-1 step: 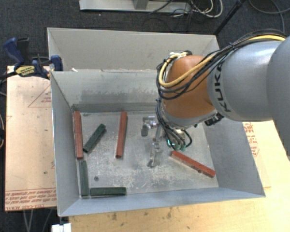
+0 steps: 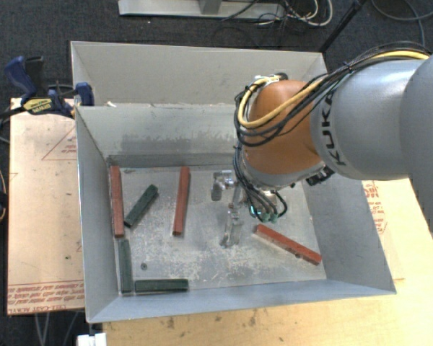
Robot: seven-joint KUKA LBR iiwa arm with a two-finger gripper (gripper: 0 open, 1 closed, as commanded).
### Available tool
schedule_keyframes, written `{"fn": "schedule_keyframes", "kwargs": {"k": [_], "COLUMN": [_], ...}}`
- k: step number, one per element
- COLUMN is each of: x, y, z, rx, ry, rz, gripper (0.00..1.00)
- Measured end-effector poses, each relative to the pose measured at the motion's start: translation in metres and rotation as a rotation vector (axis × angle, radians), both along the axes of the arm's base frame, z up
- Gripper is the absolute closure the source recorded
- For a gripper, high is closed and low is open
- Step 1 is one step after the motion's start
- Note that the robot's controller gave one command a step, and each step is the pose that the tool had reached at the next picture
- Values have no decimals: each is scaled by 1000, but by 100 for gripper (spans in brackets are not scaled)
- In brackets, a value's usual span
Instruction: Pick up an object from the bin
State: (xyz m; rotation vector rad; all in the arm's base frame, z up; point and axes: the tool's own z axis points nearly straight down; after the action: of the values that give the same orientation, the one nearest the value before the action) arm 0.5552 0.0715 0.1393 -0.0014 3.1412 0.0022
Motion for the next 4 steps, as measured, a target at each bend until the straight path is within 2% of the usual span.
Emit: {"fn": "schedule_keyframes", "kwargs": {"k": [1,2,3,4], "x": [-14,-10,26,41], "y": [46,78,92,117], "z": [8,-19,-44,-43], "rx": [-2,6,-1,0], "ry": [0,-8,1,-4], "rz": [19,25,19,20], "gripper": [0,0,0,0]}}
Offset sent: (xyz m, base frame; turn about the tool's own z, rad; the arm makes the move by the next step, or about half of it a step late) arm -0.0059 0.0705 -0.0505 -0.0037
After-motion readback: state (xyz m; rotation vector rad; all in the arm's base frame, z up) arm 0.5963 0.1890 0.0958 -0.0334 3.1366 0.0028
